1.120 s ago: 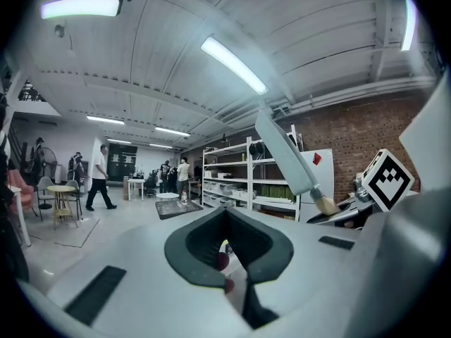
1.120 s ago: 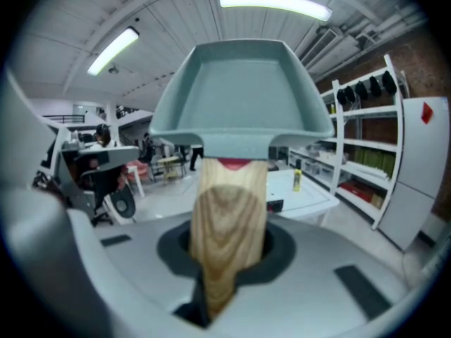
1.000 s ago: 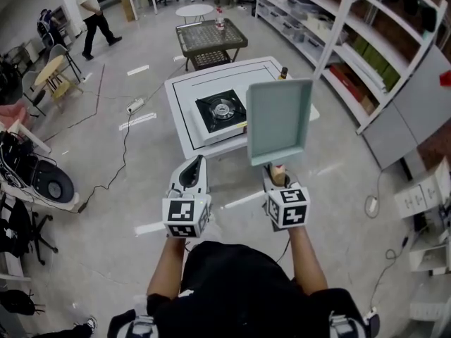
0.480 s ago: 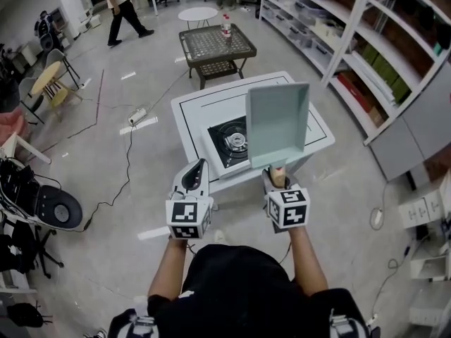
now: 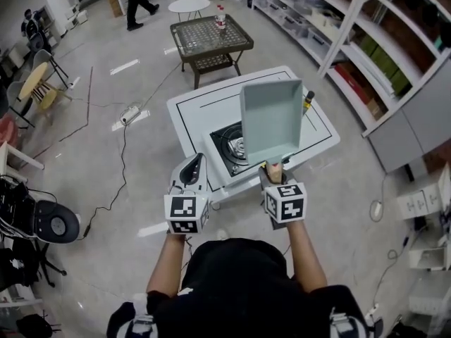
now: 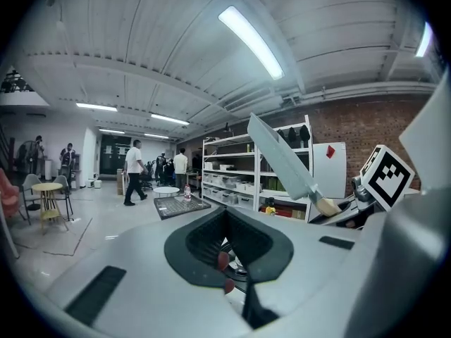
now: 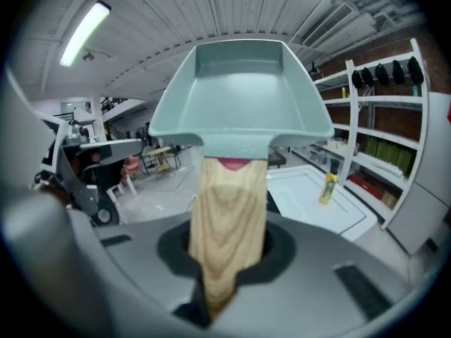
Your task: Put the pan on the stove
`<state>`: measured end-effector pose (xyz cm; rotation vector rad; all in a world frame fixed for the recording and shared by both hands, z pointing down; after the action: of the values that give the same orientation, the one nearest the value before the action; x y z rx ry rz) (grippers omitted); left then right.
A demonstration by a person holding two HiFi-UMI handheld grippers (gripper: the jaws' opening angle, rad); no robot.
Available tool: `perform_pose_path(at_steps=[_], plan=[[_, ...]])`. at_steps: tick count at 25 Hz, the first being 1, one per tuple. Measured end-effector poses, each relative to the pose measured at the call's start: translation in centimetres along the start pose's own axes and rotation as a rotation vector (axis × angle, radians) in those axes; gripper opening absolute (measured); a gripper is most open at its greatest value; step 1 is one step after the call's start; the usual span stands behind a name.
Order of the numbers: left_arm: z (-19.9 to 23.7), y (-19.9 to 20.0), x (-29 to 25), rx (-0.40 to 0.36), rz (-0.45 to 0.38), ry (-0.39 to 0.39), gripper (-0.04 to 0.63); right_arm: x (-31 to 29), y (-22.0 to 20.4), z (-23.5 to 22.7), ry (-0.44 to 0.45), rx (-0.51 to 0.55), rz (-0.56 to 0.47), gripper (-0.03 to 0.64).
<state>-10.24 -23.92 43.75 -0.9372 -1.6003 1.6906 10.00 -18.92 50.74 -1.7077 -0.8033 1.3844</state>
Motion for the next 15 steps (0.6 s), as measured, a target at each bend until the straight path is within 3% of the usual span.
perform_pose_path(at_steps=[15], plan=[[-0.2,-2.1,-2.4,-0.014,0.051,0.100,0.021,-6.9,-2.6,-3.8,0.059,0.034,0.203,0.067]])
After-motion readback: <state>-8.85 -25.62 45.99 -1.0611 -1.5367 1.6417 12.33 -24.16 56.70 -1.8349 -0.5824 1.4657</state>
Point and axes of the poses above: the fingertips, and each gripper's own axes: x backward along the fingers, z to its left, y out of its top, the point moved 4 cm from there along x, backward along the fingers, and after that the axes turned 5 degrees about -z, right-handed, at the moved point
